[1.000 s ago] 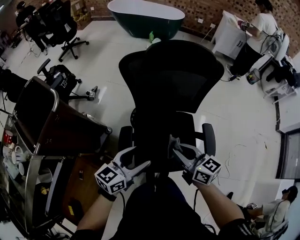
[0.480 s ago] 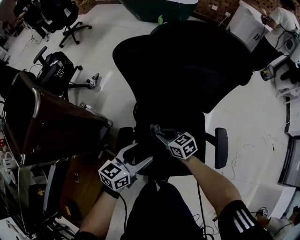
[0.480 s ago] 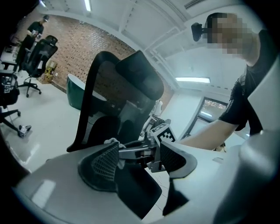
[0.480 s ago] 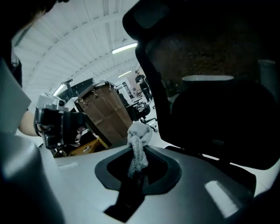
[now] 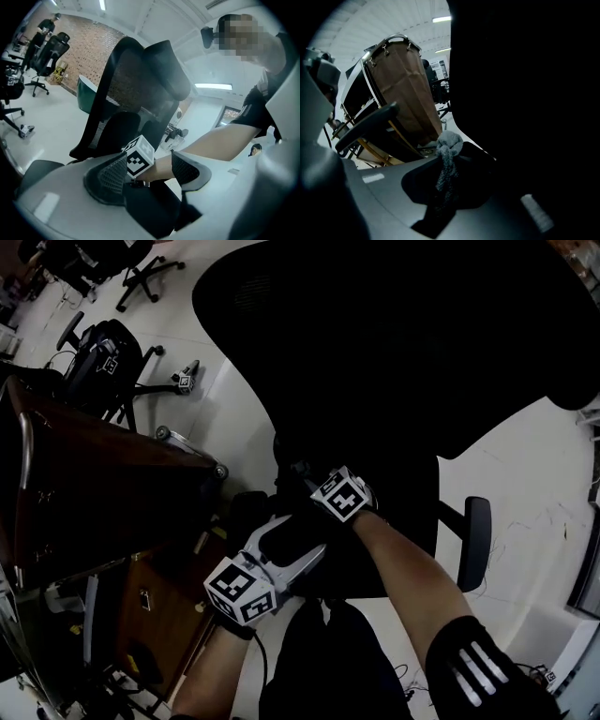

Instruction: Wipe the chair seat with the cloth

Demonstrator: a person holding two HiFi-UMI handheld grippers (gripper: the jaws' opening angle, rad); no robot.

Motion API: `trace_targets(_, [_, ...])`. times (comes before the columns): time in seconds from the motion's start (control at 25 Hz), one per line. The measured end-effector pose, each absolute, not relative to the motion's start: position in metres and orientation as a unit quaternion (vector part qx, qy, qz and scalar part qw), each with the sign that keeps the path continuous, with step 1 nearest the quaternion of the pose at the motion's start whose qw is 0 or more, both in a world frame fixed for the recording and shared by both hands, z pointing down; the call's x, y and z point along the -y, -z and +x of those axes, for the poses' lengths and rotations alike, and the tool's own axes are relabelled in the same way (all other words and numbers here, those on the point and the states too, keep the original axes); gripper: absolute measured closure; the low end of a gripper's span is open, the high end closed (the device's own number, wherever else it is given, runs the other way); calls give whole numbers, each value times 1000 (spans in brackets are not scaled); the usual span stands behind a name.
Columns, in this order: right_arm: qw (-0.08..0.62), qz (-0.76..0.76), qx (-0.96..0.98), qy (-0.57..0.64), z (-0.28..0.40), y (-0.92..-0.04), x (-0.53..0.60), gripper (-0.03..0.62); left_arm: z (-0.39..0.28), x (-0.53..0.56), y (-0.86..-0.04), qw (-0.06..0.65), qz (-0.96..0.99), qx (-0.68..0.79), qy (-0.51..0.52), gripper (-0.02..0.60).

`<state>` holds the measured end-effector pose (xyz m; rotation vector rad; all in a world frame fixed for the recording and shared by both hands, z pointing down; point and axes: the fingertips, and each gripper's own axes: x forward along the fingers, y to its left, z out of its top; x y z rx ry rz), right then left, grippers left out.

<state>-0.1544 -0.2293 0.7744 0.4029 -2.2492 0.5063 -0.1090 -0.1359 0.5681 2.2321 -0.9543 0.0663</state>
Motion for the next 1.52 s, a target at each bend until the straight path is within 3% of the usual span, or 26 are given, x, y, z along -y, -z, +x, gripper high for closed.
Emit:
trace_targets(0.24, [411, 150, 883, -171, -176, -814, 245, 539, -109, 136, -584, 353, 858, 372, -24, 259])
trace_targets(0.56, [447, 143, 870, -151, -147, -858, 242, 539, -105, 131, -594, 351, 862, 365, -32, 259])
trace_targets(1.2, [589, 281, 743, -145, 146, -863, 256, 540, -38, 128, -585, 356, 885, 297, -40, 259])
trace_targets(1.4, [591, 303, 732, -152, 163, -857, 257, 540, -36, 122, -580, 353, 888, 293, -43, 259])
trace_targets(1.52, [552, 317, 756, -153, 133, -842, 262, 540, -47, 117, -581, 352, 885, 301, -43, 259])
